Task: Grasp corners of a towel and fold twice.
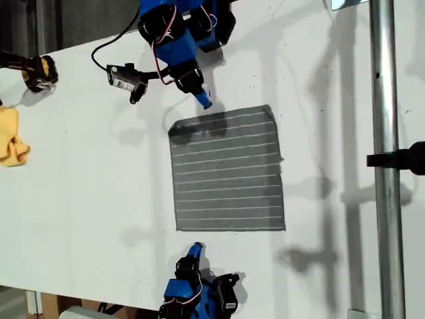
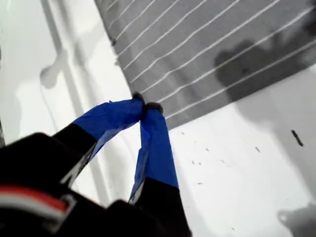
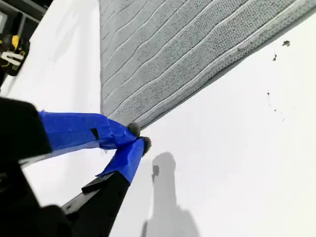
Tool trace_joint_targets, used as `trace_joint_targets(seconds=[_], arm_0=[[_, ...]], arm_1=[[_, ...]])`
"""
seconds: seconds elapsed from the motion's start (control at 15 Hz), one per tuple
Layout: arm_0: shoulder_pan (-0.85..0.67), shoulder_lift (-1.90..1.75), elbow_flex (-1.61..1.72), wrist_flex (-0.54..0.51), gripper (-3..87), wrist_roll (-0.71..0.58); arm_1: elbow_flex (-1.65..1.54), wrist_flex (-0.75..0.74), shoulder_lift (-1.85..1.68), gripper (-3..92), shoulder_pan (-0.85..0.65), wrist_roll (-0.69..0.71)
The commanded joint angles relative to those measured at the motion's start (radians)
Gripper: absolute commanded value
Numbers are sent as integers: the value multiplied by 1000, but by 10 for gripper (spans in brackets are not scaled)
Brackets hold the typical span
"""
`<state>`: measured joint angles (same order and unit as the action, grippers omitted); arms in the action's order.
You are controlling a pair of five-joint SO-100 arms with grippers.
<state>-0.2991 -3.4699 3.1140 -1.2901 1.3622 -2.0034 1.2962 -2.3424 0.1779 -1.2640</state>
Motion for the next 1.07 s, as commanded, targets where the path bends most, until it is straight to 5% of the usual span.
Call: trace_joint_targets(seconds=[0.0,0.67,0.73,0.8,1.0], arm_0=[[-12,-3,5,0,-15,2],[-12,-3,5,2,-16,-2],[-12,-3,5,2,-17,-2],[-12,-3,5,2,-17,-2],[-12,-3,5,3,-17,-6]], arm_1=[[190,41,104,-2,69,26],[374,98,310,25,236,101],[373,97,307,108,233,107],[371,80,310,312,239,121],[360,74,314,404,238,135]])
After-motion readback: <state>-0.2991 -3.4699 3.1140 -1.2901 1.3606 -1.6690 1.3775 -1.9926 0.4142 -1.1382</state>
